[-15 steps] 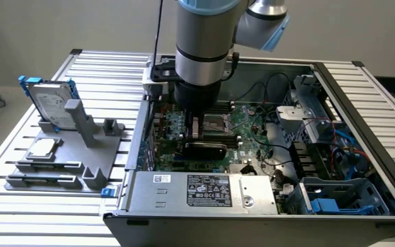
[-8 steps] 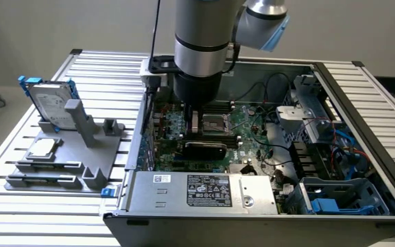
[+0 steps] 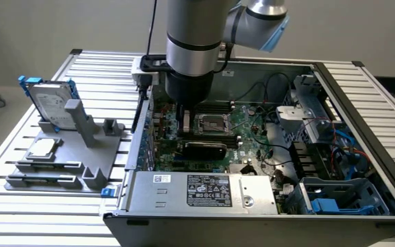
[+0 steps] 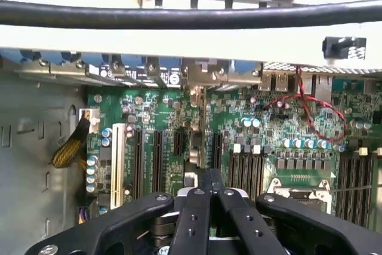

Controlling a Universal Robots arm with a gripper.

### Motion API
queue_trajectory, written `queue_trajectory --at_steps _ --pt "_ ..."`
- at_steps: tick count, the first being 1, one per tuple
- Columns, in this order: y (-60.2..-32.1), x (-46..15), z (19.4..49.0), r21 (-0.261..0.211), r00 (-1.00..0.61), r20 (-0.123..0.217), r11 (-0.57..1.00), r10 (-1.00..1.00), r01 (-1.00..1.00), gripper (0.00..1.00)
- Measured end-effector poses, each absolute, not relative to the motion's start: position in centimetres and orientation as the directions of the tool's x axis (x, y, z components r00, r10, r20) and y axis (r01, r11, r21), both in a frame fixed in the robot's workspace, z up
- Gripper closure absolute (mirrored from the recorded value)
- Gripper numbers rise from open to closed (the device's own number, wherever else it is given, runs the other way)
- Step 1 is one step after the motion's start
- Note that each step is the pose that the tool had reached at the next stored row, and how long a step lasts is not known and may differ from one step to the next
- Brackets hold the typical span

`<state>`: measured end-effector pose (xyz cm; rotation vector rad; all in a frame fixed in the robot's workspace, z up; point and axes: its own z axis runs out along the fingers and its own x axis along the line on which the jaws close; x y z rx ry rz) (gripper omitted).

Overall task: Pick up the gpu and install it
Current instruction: 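Press down on the gpu until it lock into place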

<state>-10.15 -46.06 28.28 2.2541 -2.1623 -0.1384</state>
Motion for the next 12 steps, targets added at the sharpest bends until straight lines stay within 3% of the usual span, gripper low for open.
queue_trajectory --at_steps 12 --pt "-46.06 -11.28 28.29 0.147 0.037 -0.024 -0.040 -0.999 -0.988 0.89"
